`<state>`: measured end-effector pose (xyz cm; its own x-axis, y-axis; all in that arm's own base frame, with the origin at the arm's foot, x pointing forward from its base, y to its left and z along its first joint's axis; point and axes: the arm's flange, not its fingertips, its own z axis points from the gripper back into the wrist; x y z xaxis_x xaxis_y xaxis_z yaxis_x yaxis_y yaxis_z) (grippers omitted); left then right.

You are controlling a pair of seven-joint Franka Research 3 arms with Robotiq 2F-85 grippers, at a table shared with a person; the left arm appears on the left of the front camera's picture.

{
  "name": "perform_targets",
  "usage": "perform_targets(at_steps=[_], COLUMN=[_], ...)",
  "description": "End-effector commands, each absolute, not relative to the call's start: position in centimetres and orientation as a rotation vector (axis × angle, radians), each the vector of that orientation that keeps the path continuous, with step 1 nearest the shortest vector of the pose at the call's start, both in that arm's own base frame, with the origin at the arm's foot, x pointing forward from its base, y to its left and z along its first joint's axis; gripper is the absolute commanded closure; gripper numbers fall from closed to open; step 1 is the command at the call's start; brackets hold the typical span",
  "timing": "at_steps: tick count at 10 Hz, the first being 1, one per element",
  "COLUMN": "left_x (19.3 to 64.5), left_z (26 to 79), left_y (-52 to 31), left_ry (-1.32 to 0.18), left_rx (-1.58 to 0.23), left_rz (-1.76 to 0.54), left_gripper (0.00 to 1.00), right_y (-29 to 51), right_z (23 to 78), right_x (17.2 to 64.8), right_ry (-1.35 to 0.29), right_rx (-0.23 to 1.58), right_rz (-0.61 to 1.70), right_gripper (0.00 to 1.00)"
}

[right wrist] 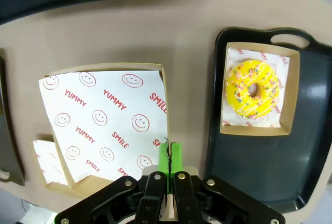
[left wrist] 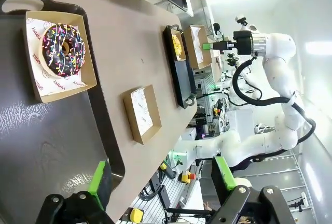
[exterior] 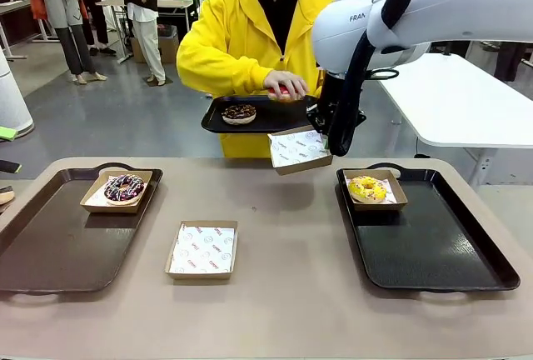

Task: Individually package the donuts and arrange them on the tray.
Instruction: Place the picked Paper togo box on the Handle tray while simultaneously picking up another Paper togo box from the table with the other hand.

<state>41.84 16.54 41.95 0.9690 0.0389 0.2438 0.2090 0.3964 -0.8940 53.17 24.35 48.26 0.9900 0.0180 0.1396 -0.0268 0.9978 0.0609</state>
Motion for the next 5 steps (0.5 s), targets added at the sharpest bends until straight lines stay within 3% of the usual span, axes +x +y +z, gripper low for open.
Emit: perform_targets(at_steps=[1,5], left_x=[41.79,41.79], left_z=[42.08,42.08], left_y=[16.85,16.85], left_ry=[-0.246,-0.246], left_rx=[-1.173,-1.173], left_rz=[-0.125,-0.125], left_gripper=[0.0,0.0], right_y=[24.18,24.18], right_z=[48.3,48.3], right_x=[53.19,53.19], right_ry=[-0.139,-0.139], right_rx=[0.062,0.062], right_rz=[0.019,0.019], right_gripper=[1.0,1.0])
